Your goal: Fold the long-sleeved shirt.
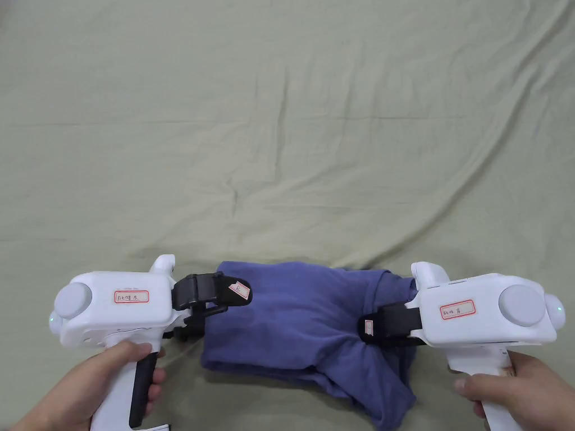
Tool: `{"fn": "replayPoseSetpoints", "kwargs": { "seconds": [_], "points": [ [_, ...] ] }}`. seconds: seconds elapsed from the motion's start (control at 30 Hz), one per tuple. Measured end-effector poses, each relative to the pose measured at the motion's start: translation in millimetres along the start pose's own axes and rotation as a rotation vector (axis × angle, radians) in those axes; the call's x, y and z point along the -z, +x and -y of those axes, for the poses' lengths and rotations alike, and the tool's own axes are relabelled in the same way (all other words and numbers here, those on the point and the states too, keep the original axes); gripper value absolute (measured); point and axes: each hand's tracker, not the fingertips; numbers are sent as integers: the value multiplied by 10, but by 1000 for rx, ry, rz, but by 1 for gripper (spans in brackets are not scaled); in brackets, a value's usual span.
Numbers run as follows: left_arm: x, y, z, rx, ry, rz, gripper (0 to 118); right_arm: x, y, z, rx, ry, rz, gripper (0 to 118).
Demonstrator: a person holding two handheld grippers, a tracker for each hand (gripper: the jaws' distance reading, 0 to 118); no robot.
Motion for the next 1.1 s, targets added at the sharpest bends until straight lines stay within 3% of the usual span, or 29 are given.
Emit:
{"fn": "replayPoseSetpoints", "kwargs": {
  "seconds": [0.07, 0.2, 0.23, 0.27, 0.3, 0.37, 0.5, 0.63, 0.7, 0.77, 0.83, 0.93, 1.1],
  "points": [
    [48, 5, 15, -2, -5, 71, 118, 10, 25, 4, 1, 2, -14, 2],
    [303, -76, 80, -164, -63, 368, 118, 12, 77, 24, 27, 9, -44, 2],
    [397, -52, 105, -140, -55, 316, 101, 13, 85, 27, 34, 10, -48, 2],
    [508, -45, 126, -126, -49, 180, 51, 14, 68, 31, 35, 12, -49, 2],
    [623, -145, 147, -166, -32, 137, 11, 13, 65, 33, 36, 12, -49, 2],
    [562, -262, 133, -306, -5, 327, 11, 3, 64, 43, 43, 18, -50, 2],
    [73, -142, 131, -86, 19, 62, 11, -66, -167, 51, 35, 13, -6, 2],
    [-434, -4, 51, 15, -3, -174, 11, -208, -903, 110, -238, 63, 59, 2],
    [-786, 114, 20, 75, 26, -316, 11, -245, -1340, 163, -279, 100, 41, 2],
    [-1112, 109, -33, 93, 42, -445, 11, -210, -1746, 206, -310, 131, 10, 2],
    [-1434, 100, -83, 112, 71, -606, 11, -94, -2171, 251, -368, 140, 36, 2],
    [-1791, -6, -125, 145, 78, -834, 11, 184, -2760, 319, -393, 119, 81, 2],
    [-2213, -407, -198, 84, 58, -953, 11, 699, -3631, 549, -466, 47, 75, 2]
  ]
}}
